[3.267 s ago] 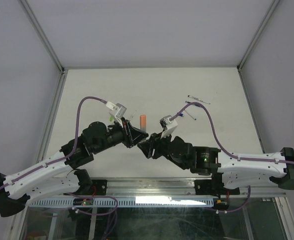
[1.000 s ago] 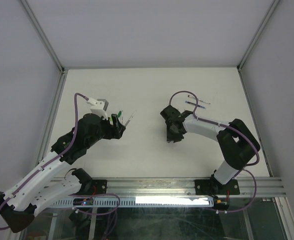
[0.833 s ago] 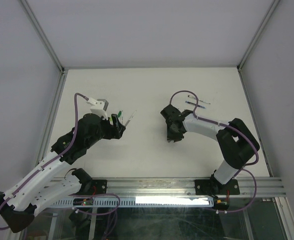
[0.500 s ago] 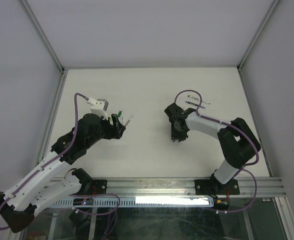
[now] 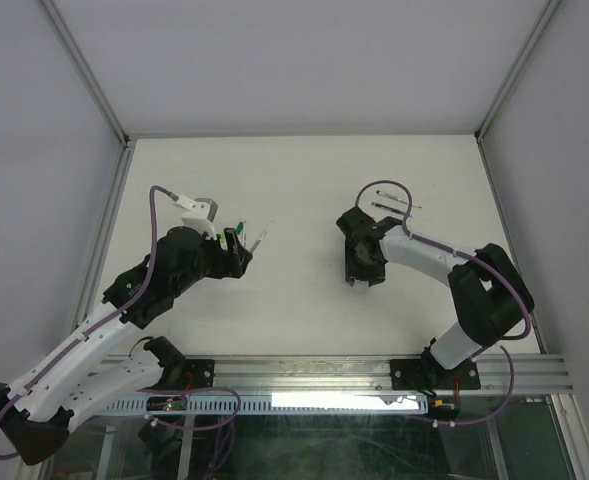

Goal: Insert the pens into the pen caps
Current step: Place the pen at the center of the board, then pick up the pen cap from the center of the board.

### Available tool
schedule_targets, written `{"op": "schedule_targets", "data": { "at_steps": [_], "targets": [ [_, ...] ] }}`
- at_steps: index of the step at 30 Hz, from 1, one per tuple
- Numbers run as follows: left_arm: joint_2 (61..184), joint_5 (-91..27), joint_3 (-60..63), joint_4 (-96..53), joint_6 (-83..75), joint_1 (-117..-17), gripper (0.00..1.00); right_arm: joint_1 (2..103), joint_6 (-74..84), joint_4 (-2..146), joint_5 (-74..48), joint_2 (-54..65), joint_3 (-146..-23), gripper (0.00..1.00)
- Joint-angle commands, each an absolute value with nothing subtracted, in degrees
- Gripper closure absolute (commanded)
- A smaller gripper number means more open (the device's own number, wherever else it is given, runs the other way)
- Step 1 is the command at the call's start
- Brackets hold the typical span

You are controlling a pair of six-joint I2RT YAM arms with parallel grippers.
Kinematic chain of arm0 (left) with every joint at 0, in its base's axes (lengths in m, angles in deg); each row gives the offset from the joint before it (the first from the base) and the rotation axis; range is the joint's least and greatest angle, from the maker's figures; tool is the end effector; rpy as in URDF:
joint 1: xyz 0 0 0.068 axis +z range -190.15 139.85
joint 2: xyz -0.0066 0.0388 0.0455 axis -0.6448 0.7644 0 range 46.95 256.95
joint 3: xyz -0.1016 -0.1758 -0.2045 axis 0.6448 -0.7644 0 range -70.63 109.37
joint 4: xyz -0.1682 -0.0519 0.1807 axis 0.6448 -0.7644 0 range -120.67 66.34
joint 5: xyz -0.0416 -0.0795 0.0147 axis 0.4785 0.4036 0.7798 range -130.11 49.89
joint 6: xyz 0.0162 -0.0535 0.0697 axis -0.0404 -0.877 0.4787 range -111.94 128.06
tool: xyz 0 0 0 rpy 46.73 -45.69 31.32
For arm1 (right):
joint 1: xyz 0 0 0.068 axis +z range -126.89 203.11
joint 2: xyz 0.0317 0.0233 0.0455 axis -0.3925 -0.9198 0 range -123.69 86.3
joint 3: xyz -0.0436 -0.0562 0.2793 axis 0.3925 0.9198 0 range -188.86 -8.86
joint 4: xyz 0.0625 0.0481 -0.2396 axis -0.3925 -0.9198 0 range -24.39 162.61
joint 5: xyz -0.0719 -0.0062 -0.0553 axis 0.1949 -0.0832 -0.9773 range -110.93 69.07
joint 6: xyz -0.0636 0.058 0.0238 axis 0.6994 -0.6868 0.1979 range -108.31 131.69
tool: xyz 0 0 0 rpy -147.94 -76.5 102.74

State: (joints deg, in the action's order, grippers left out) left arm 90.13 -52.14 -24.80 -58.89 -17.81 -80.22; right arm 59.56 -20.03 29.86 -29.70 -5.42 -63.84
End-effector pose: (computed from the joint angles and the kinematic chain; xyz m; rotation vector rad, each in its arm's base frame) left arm 0.1453 -0.1008 0.2940 0.1430 2.1547 -0.4520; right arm 0.2331 0.1569 0.1506 -0.0994 2.9025 -0.0349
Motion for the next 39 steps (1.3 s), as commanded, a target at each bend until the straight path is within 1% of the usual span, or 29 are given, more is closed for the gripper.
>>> {"op": "schedule_targets", "data": {
  "at_steps": [1, 7, 13, 17, 23, 26, 30, 34, 39],
  "targets": [
    [90.8, -52.3, -24.4, -56.5, -16.0, -80.1, 0.29, 59.2, -19.2, 27.1, -31.2, 1.3, -65.7, 0.5],
    [92.7, -52.2, -24.4, -56.4, -16.0, -80.1, 0.29, 59.3, -19.4, 27.5, -31.6, 12.1, -64.5, 0.49],
    [95.1, -53.0, -24.2, -56.4, -16.2, -80.1, 0.3, 59.2, -18.8, 33.6, -25.3, 25.2, -58.4, 0.48],
    [97.3, -54.8, -24.1, -55.6, -16.1, -80.1, 0.31, 59.2, -18.7, 34.3, -21.4, 30.8, -55.1, 0.48],
    [103.9, -55.0, -21.6, -53.8, -15.2, -79.7, 0.33, 59.3, -19.8, 33.5, -16.8, 35.9, -52.3, 0.52],
    [108.0, -53.6, -20.2, -52.6, -15.1, -77.8, 0.36, 59.3, -20.6, 34.2, -15.5, 38.4, -50.5, 0.54],
    [114.2, -52.4, -17.6, -52.0, -13.6, -73.0, 0.4, 59.2, -21.1, 35.2, -14.4, 40.0, -48.8, 0.55],
    [120.5, -49.3, -14.7, -50.7, -11.4, -66.6, 0.45, 59.2, -21.0, 35.3, -13.4, 39.1, -48.3, 0.57],
    [131.1, -45.4, -8.4, -49.4, -6.8, -61.1, 0.49, 59.2, -21.6, 38.0, -11.6, 38.7, -46.2, 0.59]
  ]
}}
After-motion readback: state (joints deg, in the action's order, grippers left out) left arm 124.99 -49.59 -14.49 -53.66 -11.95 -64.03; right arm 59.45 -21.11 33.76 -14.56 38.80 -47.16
